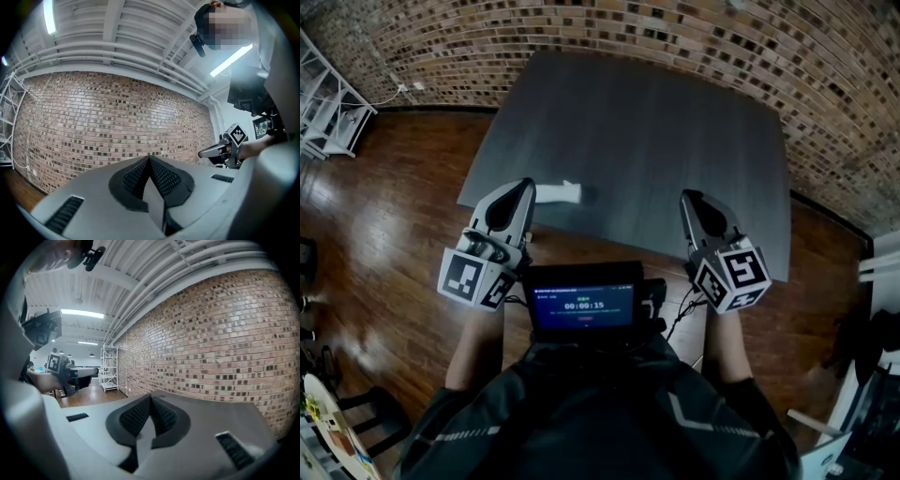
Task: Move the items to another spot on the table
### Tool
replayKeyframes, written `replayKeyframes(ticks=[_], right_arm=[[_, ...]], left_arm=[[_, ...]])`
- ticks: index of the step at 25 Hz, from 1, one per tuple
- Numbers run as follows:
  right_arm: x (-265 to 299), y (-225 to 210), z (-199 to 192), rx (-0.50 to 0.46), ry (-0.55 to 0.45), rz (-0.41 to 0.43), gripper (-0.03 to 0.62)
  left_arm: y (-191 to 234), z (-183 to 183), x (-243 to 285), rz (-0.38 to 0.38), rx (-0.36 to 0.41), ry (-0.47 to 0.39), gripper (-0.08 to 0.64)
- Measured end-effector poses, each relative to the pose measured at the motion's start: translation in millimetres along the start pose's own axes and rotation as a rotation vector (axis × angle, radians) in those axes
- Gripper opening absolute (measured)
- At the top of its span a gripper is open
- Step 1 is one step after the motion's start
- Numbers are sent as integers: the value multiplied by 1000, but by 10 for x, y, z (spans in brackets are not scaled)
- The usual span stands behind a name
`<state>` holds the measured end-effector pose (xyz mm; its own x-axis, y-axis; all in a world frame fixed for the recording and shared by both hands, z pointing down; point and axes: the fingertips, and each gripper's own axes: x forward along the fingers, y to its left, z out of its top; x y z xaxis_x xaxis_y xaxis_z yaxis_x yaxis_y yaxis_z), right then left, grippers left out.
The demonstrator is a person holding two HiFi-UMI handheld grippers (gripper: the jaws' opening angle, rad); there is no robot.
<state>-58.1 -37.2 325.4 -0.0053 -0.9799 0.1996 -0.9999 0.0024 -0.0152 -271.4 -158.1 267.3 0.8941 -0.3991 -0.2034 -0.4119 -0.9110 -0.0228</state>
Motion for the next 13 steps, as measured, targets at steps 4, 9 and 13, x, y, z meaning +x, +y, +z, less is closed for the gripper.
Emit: replayKeyframes(ticks=[4, 9, 13], right_arm=[[12, 11, 34, 2, -1, 9, 2], [35, 16, 15, 3, -2, 10, 2], [25, 15, -45, 10, -1, 8, 2]], left_arm=[[-3, 27, -20, 8, -2, 5, 3], [6, 18, -41, 13, 2, 4, 3], [-7, -15, -55, 13, -1, -2, 3]])
